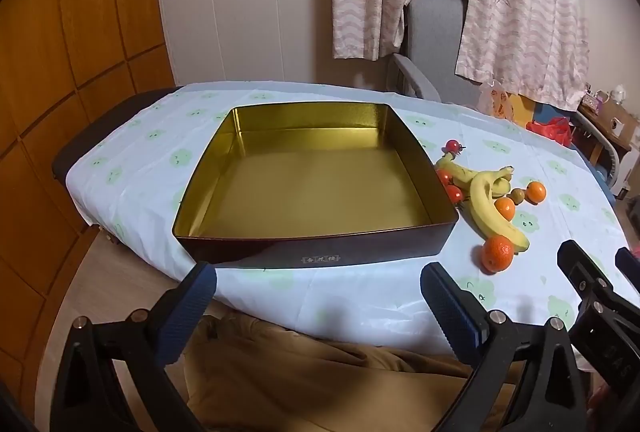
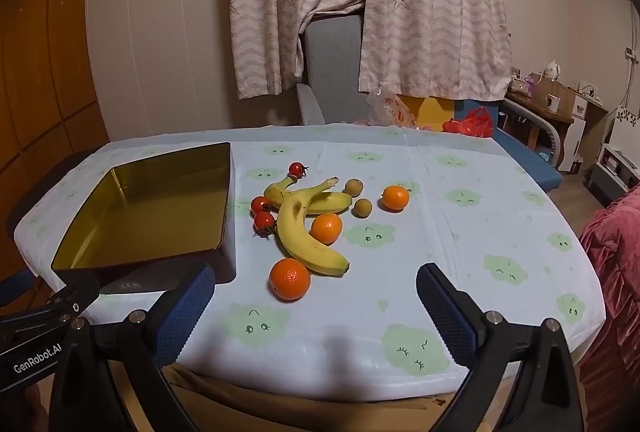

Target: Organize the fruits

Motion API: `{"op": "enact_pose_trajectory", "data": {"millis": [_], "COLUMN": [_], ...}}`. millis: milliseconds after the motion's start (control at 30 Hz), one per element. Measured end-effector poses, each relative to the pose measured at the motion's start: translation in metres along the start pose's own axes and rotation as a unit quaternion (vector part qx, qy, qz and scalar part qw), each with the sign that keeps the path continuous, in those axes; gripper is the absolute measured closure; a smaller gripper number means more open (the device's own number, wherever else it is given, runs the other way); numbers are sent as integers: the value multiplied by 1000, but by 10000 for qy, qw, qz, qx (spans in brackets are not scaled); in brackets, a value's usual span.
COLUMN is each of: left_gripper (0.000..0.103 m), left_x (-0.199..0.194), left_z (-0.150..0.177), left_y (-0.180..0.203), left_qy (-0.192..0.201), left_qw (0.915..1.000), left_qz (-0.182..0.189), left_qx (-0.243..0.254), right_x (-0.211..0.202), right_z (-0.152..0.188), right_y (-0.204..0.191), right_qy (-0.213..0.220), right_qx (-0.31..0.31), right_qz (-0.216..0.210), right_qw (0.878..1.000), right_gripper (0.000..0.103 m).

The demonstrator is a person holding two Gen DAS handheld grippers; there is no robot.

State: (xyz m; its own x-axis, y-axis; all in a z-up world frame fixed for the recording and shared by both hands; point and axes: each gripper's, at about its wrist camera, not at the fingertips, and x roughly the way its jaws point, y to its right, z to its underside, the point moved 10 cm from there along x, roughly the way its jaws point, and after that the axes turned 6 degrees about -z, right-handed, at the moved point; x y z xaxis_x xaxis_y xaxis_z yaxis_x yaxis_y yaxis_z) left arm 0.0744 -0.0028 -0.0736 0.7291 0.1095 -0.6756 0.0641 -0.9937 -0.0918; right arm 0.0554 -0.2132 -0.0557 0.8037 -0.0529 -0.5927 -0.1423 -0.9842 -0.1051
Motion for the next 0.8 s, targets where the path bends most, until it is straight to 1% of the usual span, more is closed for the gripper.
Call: {"op": "enact_pose_trajectory", "data": {"millis": [800], "left_gripper": [1], "left_x": [4], "left_z": [4], "left_y": [-1], "left_qy": [-70], "left_qw": [10000], "left_qz": [-7], "left_qx": [16], "right_x": [2], "right_z": [3], "right_y": [-2], "right_qy": [-4], "right_qx": [18], "right_qz": [-62], "right_qw": [10000], "right_gripper": [0]}}
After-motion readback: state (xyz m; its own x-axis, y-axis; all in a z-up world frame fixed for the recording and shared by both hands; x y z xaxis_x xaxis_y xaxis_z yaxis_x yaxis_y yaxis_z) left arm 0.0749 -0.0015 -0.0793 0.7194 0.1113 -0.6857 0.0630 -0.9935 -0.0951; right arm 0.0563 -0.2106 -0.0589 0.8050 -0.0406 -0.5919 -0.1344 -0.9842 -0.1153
